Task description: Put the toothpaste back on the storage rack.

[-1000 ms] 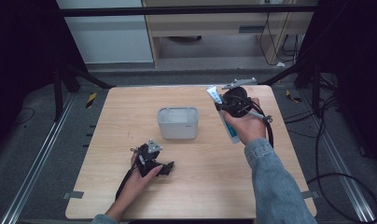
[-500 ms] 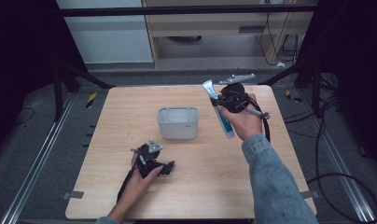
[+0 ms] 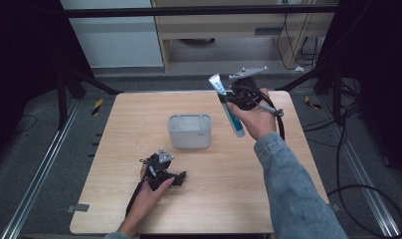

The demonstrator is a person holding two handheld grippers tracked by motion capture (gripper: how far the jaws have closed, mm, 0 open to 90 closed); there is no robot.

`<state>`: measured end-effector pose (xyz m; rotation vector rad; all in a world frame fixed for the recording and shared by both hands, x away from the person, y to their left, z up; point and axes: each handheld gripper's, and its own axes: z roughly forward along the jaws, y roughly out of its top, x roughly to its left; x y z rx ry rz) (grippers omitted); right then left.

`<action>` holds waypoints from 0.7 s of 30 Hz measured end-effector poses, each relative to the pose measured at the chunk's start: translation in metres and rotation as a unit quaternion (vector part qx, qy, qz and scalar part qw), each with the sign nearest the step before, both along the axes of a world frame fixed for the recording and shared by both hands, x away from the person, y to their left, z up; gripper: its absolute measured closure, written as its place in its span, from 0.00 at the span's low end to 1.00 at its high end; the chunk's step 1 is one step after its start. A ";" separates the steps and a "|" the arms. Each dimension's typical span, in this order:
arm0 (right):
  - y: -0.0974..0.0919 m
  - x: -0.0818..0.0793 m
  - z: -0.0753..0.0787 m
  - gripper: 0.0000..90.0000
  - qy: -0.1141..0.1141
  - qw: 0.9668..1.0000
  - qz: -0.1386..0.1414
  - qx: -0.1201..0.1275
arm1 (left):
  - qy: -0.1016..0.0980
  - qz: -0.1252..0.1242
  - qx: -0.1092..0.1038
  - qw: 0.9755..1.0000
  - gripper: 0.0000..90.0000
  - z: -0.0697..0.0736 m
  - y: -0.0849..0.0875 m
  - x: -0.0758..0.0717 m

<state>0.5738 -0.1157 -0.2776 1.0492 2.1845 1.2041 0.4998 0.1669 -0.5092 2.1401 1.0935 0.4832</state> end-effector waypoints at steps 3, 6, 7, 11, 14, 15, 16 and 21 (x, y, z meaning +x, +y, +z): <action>0.006 0.002 0.006 0.88 -0.005 1.000 0.004 0.001 | 0.001 0.000 0.000 1.000 0.00 0.000 0.000 0.000; 0.009 0.002 0.011 0.88 -0.008 1.000 0.002 0.004 | 0.001 0.000 0.001 1.000 0.00 0.000 0.000 0.000; 0.010 0.003 0.012 0.88 -0.011 1.000 0.003 0.003 | 0.000 0.001 0.000 1.000 0.00 0.000 0.000 0.000; 0.014 0.004 0.014 0.88 -0.015 1.000 0.001 0.007 | 0.001 0.002 0.001 1.000 0.00 0.000 0.000 0.000; 0.018 0.004 0.017 0.88 -0.023 1.000 -0.001 0.015 | 0.000 0.003 -0.001 1.000 0.00 0.000 -0.001 0.000; 0.019 0.005 0.017 0.88 -0.024 1.000 -0.003 0.016 | 0.000 0.003 -0.001 1.000 0.00 0.000 -0.001 0.000; 0.020 0.006 0.017 0.88 -0.023 1.000 -0.005 0.016 | 0.001 0.005 -0.001 1.000 0.00 0.000 -0.001 0.001; 0.023 0.010 0.022 0.88 -0.027 0.999 -0.009 0.026 | 0.001 0.005 -0.001 1.000 0.00 0.000 -0.001 0.001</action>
